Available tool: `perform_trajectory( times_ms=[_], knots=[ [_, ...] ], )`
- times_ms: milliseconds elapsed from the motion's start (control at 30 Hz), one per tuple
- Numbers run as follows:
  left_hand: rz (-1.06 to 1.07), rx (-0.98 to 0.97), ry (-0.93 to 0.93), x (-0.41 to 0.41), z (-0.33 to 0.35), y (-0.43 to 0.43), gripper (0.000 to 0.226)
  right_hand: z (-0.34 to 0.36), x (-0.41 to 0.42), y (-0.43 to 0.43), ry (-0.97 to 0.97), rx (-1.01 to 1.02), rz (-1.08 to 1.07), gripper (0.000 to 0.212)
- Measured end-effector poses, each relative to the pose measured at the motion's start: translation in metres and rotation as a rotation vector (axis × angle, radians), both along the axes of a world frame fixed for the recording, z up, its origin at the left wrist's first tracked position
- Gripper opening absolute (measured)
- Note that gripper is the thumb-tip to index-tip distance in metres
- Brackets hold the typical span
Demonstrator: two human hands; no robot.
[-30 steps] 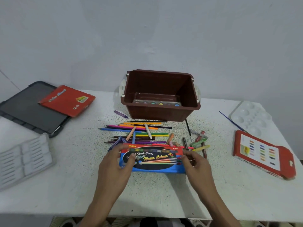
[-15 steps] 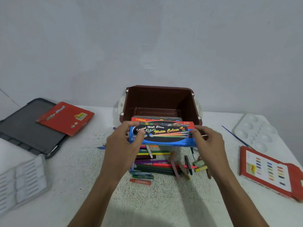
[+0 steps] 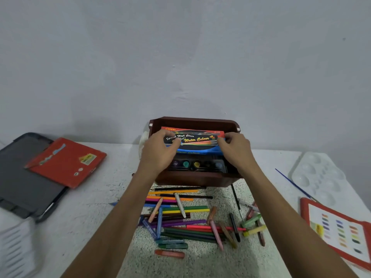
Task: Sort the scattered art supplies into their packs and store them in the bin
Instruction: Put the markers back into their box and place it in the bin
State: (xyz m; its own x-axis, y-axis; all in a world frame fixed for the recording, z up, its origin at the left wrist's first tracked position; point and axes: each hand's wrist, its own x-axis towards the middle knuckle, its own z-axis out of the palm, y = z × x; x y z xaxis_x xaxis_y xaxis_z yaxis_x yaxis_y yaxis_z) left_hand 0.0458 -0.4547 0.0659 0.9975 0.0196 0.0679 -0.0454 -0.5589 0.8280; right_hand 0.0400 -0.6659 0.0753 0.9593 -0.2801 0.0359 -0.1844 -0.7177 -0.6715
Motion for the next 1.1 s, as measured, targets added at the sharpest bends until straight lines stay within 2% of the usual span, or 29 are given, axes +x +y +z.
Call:
perform_trajectory(
  times_ms=[67, 133, 200, 567, 800, 900, 1100],
  knots=[
    [-0.016, 0.031, 0.076, 0.014, -0.006, -0.003, 0.019, -0.005, 0.012, 0.003, 0.044, -0.015, 0.039, 0.019],
    [-0.035, 0.069, 0.135, 0.023, -0.009, -0.006, 0.028, -0.009, 0.018, 0.004, 0.096, -0.017, 0.072, 0.038],
    [-0.062, 0.11, 0.172, 0.032, -0.015, -0.008, 0.033, -0.016, 0.026, 0.002, 0.136, -0.047, 0.102, 0.046],
    [-0.238, 0.268, 0.472, 0.059, -0.047, -0.011, 0.053, -0.046, 0.047, -0.007, 0.346, -0.112, 0.212, 0.036],
    [-0.333, 0.465, 0.511, 0.055, -0.048, -0.018, 0.054, -0.052, 0.048, -0.006, 0.43, -0.136, 0.25, 0.035],
    [-0.337, 0.49, 0.518, 0.053, -0.046, -0.019, 0.055, -0.049, 0.045, -0.005, 0.464, -0.161, 0.285, 0.033],
    [-0.339, 0.465, 0.479, 0.052, -0.044, -0.017, 0.041, -0.04, 0.041, -0.003, 0.505, -0.172, 0.325, 0.03]
  ],
)
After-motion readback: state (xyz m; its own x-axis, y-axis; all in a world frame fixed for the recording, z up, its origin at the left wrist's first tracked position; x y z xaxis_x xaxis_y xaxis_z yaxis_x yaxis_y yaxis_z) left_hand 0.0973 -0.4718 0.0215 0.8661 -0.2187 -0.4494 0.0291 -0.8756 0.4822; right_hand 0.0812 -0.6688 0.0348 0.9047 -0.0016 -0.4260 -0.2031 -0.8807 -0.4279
